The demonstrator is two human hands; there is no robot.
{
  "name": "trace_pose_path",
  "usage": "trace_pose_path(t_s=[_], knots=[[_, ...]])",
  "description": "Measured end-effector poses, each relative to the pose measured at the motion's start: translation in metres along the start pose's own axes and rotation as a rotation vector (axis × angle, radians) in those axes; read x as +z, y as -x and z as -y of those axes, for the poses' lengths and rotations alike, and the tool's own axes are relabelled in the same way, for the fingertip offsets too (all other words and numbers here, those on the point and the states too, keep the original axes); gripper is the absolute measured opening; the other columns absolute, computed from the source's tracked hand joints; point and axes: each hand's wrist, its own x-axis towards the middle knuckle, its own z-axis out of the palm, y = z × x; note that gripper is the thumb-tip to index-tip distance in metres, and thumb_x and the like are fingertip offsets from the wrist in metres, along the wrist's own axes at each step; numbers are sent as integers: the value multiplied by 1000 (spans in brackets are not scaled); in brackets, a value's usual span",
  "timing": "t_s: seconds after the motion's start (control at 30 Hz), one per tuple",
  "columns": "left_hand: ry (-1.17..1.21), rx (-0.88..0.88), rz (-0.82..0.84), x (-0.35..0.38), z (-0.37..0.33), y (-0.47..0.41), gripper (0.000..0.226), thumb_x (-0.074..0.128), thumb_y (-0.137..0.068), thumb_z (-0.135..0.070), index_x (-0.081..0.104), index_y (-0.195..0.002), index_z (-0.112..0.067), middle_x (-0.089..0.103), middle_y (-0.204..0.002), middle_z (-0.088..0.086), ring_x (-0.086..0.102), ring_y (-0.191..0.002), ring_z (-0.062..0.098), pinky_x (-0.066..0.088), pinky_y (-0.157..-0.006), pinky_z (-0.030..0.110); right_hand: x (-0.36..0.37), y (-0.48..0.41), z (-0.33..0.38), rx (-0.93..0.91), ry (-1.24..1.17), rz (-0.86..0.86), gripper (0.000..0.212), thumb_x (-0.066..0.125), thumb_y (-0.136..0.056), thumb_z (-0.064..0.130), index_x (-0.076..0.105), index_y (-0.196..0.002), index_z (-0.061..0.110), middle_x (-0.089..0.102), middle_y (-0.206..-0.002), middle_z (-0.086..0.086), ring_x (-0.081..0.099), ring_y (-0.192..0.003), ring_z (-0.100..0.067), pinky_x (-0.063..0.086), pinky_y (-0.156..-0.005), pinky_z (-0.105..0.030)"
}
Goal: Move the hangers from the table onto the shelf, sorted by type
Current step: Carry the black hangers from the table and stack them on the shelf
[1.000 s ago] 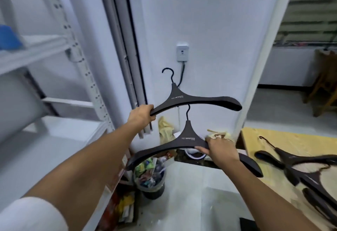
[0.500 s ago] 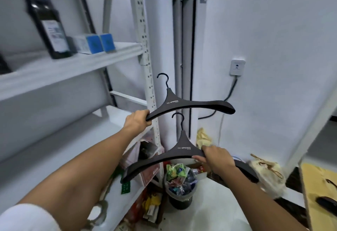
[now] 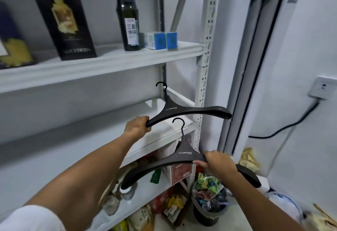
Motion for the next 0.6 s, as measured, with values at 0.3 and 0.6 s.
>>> trace_pose_path(t_s=[0.3,0.6], knots=[[18,-223,-16,17,55,18,18,54,-91,-29,57,-102,-15,62,-99,7,58,-89,27,38,-68,31,11,-27,21,-208,-80,-56,128,-42,-35,82,48,-95,16,31,-59,8,41,-56,-16,26,-45,-24],[-18,-321,-7,31,99,0,20,56,-91,-30,57,-102,-13,64,-97,8,53,-74,23,38,-66,30,21,-72,19,-302,-128,-147,127,-38,-46,82,52,-105,15,63,-81,0,65,-75,-19,30,-47,-23]])
